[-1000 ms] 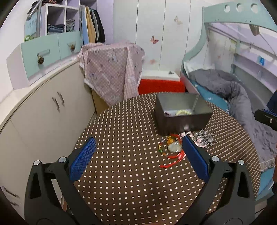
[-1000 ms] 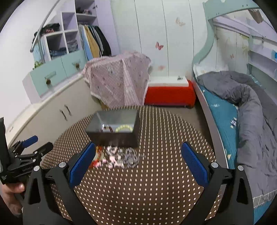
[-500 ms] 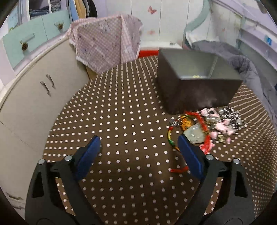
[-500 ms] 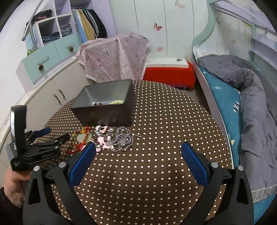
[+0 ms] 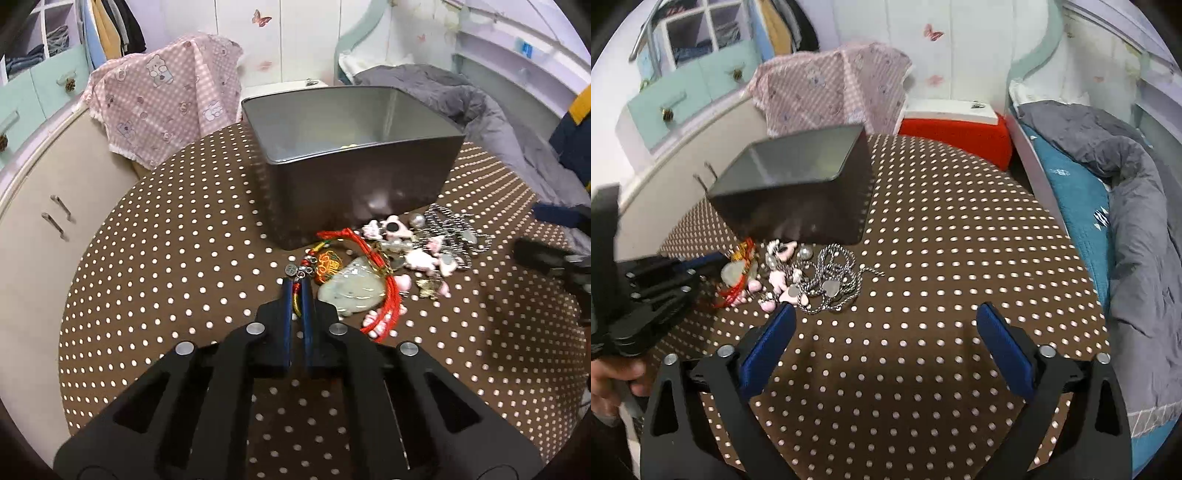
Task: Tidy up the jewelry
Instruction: 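Grasp the red cord pendant with left gripper while right grasps silver chain, then lift pendant and chain over the grey box and release both inside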
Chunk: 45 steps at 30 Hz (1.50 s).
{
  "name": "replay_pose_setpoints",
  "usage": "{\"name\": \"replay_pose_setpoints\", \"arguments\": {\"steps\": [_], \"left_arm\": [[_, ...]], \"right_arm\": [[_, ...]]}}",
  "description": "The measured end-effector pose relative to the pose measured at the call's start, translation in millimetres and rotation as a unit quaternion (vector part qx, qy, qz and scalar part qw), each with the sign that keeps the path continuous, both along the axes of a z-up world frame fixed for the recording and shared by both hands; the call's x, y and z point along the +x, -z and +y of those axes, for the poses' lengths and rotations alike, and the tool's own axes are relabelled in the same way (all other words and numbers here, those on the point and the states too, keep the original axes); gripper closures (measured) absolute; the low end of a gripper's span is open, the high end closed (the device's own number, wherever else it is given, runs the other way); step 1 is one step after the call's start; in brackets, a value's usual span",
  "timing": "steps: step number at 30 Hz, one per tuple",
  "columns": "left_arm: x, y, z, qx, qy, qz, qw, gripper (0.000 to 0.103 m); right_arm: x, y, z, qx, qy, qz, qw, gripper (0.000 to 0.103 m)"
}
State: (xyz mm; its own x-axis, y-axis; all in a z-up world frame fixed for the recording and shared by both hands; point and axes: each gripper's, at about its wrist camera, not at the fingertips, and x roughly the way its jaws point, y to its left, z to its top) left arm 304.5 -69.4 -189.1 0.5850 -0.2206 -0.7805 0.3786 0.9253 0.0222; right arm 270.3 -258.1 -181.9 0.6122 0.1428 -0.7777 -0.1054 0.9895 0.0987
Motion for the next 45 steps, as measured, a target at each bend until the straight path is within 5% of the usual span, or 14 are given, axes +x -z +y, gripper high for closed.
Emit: {"name": "replay_pose_setpoints", "arguments": {"steps": [4,6,8,14,26,45], "left_arm": [[-11,-14,17,-0.024,-0.013,-0.014,0.9995,0.098],[-15,-21,26,-0.036,-0.018,-0.020,0.9990,0.098],[-20,-28,30,-0.045,-0.021,-0.028,0.9984,0.098],[-40,-50,35,-0.060,-0.018,-0.052,0.9967,0.098],[-45,-79,52,-0.085,-0.019,-0.080,0.9929,0.098],[-18,-160,42,-0.111,-0.017,-0.147,0.9827,0.098]], "right_arm": [[11,10,14,-0.005,-0.025,0.010,1.000,0.052],[12,13,25,-0.028,-0.046,0.003,0.999,0.059],[12,13,30,-0.028,-0.063,0.001,0.998,0.086],[-4,-5,16,-0.002,-0.068,-0.021,0.997,0.087],[-32,-95,-13,0.088,-0.091,-0.096,0.987,0.087],[-27,-228,8,0.051,-0.147,-0.241,0.958,0.087]]}}
